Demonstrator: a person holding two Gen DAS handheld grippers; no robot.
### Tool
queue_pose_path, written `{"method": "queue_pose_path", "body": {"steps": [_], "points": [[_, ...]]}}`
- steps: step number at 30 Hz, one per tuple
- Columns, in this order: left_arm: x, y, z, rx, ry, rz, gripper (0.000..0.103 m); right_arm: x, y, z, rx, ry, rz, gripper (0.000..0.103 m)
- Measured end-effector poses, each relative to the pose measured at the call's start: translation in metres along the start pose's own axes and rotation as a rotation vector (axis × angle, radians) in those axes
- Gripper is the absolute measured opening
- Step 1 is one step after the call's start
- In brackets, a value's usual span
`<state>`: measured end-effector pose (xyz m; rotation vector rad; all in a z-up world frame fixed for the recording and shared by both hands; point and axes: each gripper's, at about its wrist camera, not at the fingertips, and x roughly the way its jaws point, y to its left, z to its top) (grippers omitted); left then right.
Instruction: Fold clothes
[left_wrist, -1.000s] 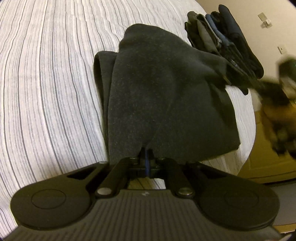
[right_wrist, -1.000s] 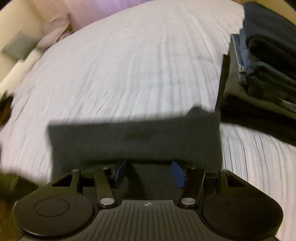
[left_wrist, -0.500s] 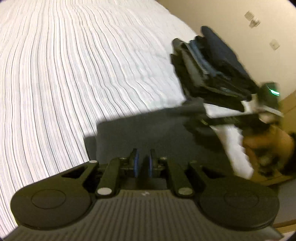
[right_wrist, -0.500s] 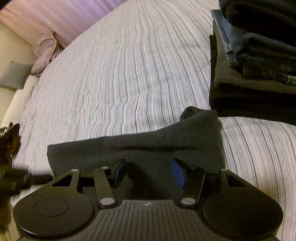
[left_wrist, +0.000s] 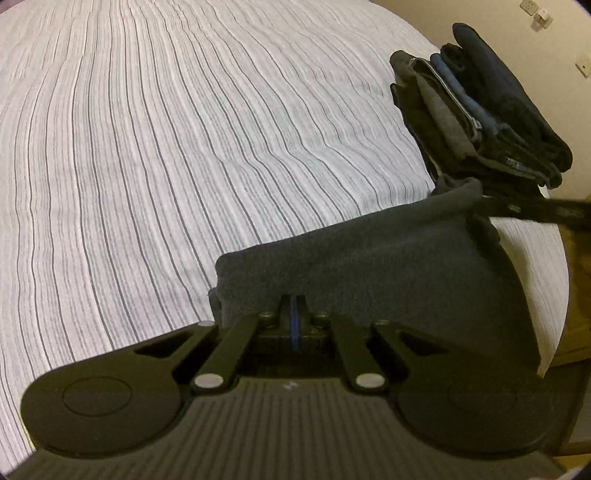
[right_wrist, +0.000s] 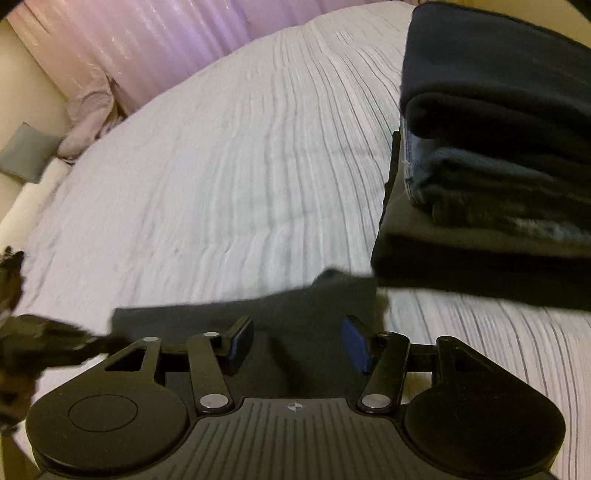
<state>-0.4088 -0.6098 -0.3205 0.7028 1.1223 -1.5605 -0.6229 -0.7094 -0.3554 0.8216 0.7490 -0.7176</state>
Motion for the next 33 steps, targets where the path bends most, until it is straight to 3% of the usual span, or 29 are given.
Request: {"method": "queue_pose_path", "body": {"steps": [5, 10, 13, 18, 31, 33], "points": [[0.005, 0.009, 0.002, -0.059, 0.004, -0.026, 0.003, 0.047, -0.009, 0.015, 0.009, 0.094, -0.020, 0.057], [0.001, 0.005, 0.005, -0.034, 0.015, -0.021, 0.003, 0.002, 0.002, 0.009, 0.005, 0.036, -0.019, 0.058], [-0.003, 0.001, 0.005, -0.027, 0.023, -0.014, 0.003, -0.031, 0.018, -0.013, -0.001, 0.003, -0.033, 0.058], [0.001, -0.001, 0.006, -0.013, 0.035, -0.011, 0.003, -0.032, 0.039, -0.071, -0.013, 0.077, -0.078, 0.058], [-0.008, -0.009, 0.005, 0.063, 0.037, 0.004, 0.003, -0.071, 0.078, -0.095, -0.166, 0.038, -0.175, 0.059], [-0.014, -0.012, 0.006, 0.082, 0.034, -0.007, 0.006, -0.075, 0.086, -0.105, -0.212, 0.054, -0.182, 0.065]]}}
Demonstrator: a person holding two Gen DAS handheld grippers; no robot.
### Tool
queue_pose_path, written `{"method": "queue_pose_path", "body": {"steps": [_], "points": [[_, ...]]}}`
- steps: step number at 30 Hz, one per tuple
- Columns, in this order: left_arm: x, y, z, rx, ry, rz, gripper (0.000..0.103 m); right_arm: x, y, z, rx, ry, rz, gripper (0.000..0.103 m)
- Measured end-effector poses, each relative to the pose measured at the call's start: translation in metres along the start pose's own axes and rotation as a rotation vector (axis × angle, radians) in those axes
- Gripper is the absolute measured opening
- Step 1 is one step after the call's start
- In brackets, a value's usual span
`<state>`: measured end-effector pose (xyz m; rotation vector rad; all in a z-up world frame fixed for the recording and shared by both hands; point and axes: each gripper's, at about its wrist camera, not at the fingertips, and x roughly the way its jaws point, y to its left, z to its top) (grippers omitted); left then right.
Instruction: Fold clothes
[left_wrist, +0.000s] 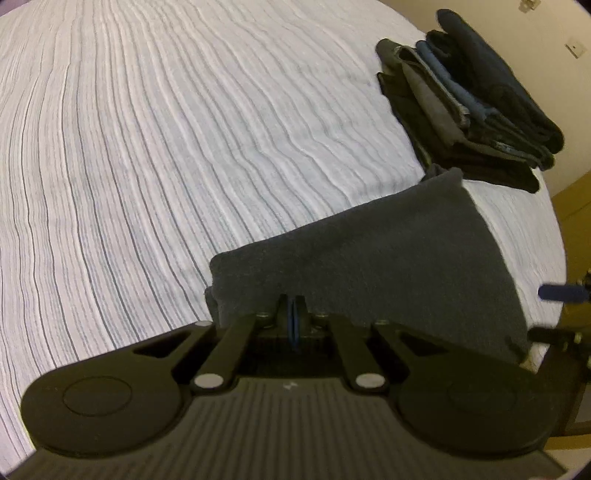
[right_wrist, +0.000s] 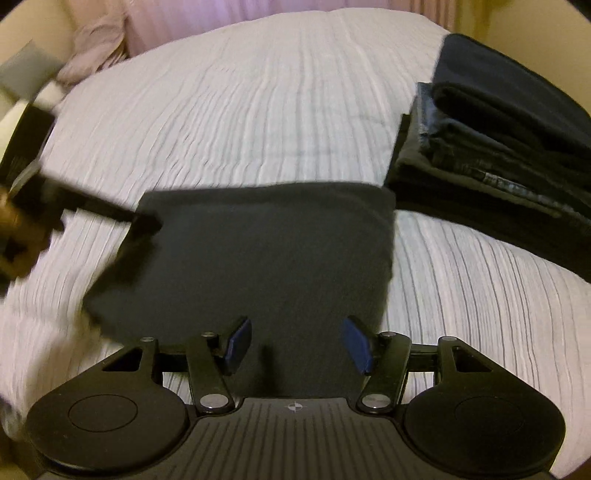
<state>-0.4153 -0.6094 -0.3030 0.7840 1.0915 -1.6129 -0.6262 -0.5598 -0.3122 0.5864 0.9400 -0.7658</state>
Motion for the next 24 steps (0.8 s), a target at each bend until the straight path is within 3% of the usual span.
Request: {"method": "queue_pose_path", "body": {"steps": [2, 4, 5, 13, 20, 24], "points": [[-0.012, -0.005, 0.000, 0.043, -0.015, -0.012, 0.020, -0.006, 0.011, -0.009, -0.055, 0.009, -0.011, 0.082], [-0.029, -0.015, -0.006, 0.133, -0.044, 0.018, 0.046, -0.013, 0.023, -0.017, -0.151, 0.007, -0.031, 0.084], [-0.038, -0.021, -0.012, 0.196, -0.068, 0.041, 0.048, -0.015, 0.029, -0.021, -0.205, 0.009, -0.041, 0.084], [-0.069, -0.070, -0.098, 0.733, -0.135, 0.194, 0.056, 0.007, 0.069, -0.060, -0.593, 0.038, -0.106, 0.084], [-0.049, -0.099, -0.154, 0.983, -0.127, 0.266, 0.057, 0.039, 0.085, -0.084, -0.833, 0.044, -0.181, 0.084], [-0.035, -0.108, -0.169, 1.070, -0.124, 0.304, 0.057, 0.044, 0.081, -0.089, -0.907, 0.038, -0.209, 0.084]]}}
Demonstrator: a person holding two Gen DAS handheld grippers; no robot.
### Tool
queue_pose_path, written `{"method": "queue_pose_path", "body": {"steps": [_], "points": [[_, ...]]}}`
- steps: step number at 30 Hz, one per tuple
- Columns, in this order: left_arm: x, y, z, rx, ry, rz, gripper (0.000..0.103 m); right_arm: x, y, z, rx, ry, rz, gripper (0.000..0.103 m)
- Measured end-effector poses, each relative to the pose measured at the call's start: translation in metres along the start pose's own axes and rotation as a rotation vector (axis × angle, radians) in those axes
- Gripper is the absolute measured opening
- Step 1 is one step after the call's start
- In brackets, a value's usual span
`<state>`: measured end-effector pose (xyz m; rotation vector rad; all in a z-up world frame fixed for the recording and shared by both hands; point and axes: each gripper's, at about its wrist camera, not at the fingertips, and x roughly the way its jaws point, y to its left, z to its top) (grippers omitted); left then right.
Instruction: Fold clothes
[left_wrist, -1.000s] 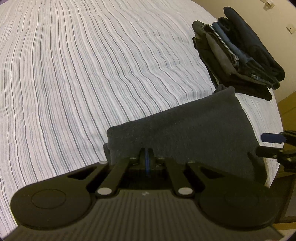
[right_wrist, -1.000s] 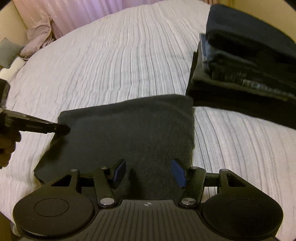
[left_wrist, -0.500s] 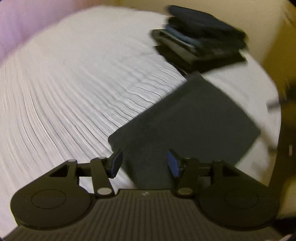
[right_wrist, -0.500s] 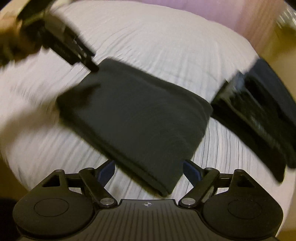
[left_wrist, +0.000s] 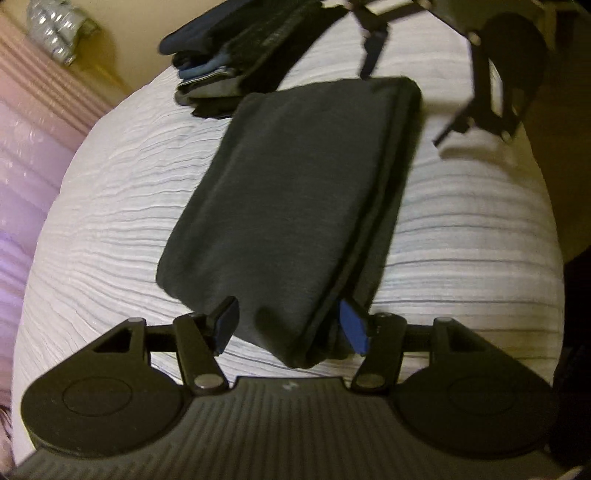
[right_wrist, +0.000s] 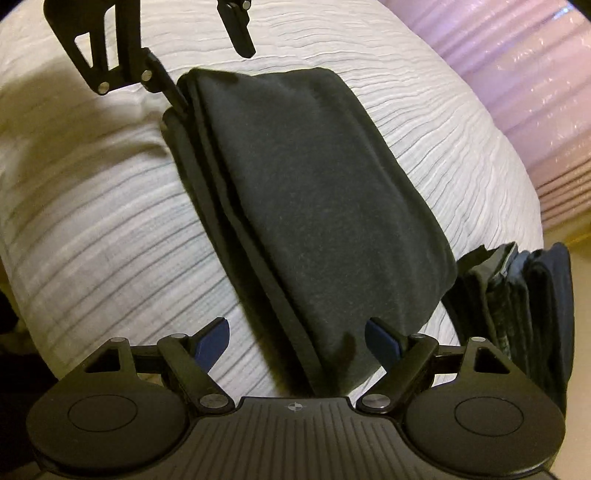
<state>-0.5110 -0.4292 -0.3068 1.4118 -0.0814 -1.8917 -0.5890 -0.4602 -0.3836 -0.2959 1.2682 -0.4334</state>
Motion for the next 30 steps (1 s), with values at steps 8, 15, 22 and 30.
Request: {"method": "queue_pose_path", "body": {"steps": [8, 15, 22, 30], "points": [[0.025, -0.027, -0.002, 0.196, -0.002, 0.011, 0.060, 0.016, 0.019, -0.002, -0.207, -0.024, -0.036, 0.084], [0.034, -0.039, -0.006, 0.230, 0.001, 0.019, 0.072, 0.047, 0.026, -0.005, -0.292, -0.059, -0.076, 0.084], [0.047, -0.048, 0.001, 0.288, 0.001, 0.062, 0.079, 0.030, -0.023, 0.007, -0.135, -0.062, 0.012, 0.037], [0.060, -0.037, 0.016, 0.283, 0.042, 0.190, 0.072, -0.010, -0.067, 0.024, -0.006, -0.099, 0.055, 0.032]]}}
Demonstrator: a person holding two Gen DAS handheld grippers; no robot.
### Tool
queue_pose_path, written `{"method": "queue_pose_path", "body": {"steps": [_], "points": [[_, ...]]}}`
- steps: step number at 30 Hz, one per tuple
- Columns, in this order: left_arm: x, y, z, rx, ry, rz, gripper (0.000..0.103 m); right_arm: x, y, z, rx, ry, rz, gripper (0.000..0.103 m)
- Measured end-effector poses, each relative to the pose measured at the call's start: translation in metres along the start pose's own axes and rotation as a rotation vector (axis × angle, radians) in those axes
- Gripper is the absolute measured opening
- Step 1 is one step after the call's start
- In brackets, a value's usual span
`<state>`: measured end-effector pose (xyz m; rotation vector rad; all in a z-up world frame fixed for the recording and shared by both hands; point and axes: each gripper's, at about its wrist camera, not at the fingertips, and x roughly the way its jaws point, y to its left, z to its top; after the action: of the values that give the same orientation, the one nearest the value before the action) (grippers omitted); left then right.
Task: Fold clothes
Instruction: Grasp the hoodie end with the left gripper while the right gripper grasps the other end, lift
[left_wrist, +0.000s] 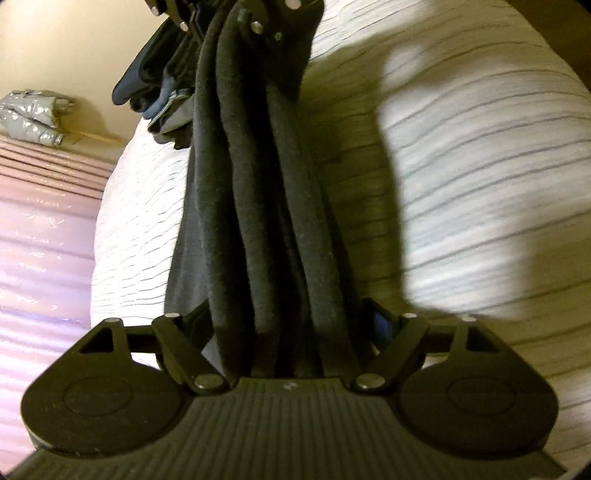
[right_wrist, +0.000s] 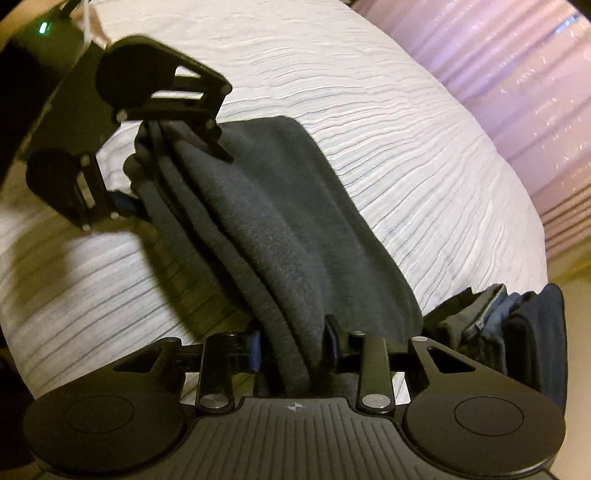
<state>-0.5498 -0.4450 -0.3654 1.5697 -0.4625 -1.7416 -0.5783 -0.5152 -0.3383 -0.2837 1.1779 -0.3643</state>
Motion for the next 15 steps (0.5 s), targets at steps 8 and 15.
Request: {"method": "queue_pose_path", "body": {"steps": [8, 15], "points": [[-0.003, 0.067, -0.006, -0.192, 0.020, -0.134, 0.034, -0.008, 0.024, -0.019, 0.023, -0.004, -0.049, 0.085], [-0.005, 0.106, -0.007, -0.280, 0.005, -0.215, 0.032, 0.001, 0.058, -0.023, -0.059, 0.000, -0.058, 0.085]]}}
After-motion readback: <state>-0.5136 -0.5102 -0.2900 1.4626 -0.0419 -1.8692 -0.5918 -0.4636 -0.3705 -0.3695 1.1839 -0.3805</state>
